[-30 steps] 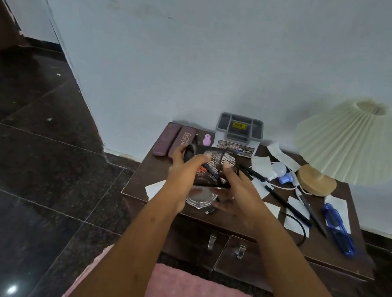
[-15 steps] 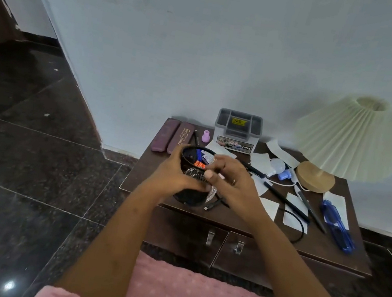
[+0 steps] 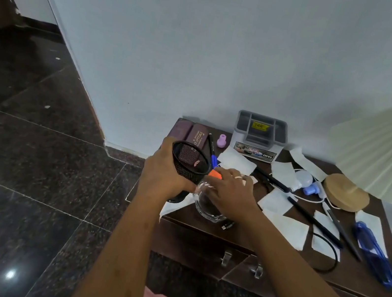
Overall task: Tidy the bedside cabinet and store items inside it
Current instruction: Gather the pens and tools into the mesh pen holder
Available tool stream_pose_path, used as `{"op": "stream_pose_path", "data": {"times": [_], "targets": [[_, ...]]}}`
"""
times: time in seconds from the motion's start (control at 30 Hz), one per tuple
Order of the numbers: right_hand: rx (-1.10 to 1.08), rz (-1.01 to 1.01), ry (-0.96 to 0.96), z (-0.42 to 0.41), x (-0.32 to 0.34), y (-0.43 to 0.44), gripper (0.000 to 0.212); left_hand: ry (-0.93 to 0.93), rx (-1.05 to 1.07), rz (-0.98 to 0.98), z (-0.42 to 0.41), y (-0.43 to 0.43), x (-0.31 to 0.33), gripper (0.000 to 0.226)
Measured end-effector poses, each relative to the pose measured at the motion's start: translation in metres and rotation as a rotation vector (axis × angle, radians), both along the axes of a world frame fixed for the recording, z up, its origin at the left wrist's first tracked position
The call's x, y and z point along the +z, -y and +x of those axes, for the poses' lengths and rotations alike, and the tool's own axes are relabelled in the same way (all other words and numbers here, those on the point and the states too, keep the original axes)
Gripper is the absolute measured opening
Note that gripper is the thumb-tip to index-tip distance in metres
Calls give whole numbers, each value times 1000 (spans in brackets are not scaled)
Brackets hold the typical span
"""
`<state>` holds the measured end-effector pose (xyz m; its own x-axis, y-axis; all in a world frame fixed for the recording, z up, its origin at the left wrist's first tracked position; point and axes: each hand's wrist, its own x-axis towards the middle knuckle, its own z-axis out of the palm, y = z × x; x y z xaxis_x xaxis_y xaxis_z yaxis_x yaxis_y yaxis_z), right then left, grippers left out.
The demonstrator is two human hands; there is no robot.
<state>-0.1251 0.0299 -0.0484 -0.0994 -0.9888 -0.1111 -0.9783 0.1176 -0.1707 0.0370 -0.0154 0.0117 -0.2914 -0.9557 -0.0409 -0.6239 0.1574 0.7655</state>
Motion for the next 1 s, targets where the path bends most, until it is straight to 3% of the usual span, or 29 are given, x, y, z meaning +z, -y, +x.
{"op": "stream_pose_path", "data": {"times": [0.27,0.57,0.73,0.93,1.0], "targets": [[-101,59,-54,1,-3,12,40,78,-83,10,1,-3,5,96],[-56,63,-83,-14,-8,7,40,122,-82,14,-4,-11,8,99],[-49,-110,-55,-26,-10,5,31,140,-80,-4,-7,-11,7,100],[-109,-239,250,-35,-10,11,27,134,-95,-5,-5,-6,5,96],[-193,-379,392,-34,1,13,19,147,-105,-7,-4,-5,6,98]]}}
